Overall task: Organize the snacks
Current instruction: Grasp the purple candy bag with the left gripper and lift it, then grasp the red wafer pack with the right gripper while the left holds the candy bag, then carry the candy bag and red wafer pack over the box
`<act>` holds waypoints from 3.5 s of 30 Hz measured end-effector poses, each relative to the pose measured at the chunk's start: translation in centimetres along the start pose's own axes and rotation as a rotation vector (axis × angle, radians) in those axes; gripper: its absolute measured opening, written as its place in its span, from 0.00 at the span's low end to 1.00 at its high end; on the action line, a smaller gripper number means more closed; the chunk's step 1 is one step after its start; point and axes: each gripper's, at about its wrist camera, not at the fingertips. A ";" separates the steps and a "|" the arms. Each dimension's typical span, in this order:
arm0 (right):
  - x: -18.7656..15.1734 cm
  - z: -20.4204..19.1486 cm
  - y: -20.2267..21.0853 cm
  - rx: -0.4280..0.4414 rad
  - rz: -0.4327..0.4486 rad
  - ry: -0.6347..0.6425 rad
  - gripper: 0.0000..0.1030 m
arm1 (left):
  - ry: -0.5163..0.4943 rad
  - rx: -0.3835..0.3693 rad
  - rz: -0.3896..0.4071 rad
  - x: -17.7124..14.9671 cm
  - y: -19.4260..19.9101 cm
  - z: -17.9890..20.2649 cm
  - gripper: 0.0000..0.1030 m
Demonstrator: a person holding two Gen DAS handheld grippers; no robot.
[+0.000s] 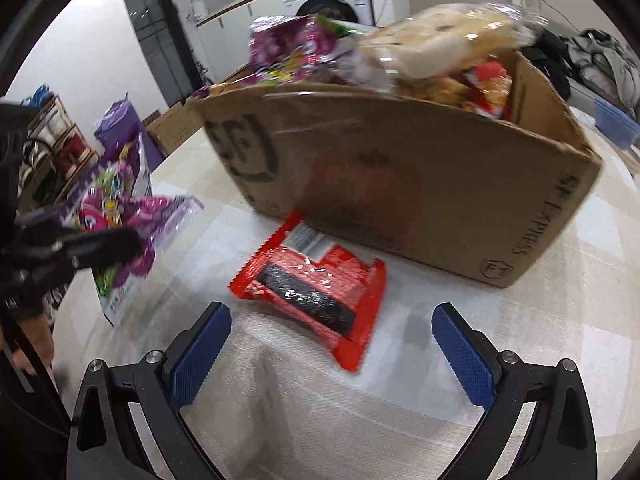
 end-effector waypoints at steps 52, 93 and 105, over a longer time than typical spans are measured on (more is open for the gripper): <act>-0.9 -2.5 4.2 -0.070 0.087 0.072 0.55 | 0.057 -0.002 0.070 0.0 2.0 0.5 0.47; 3.0 3.9 10.9 -0.167 0.276 -0.023 0.55 | 0.009 -0.058 0.176 6.2 3.0 5.5 0.47; 5.7 5.5 8.6 -0.180 0.262 -0.007 0.55 | 0.024 -0.030 0.167 9.8 -1.1 6.7 0.47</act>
Point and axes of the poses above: each gripper's, at about its wrist camera, not at the fingertips, and y roughly against the way its jaws point, z to its right, x to its top, and after that the axes turned 14 degrees about y, right-handed
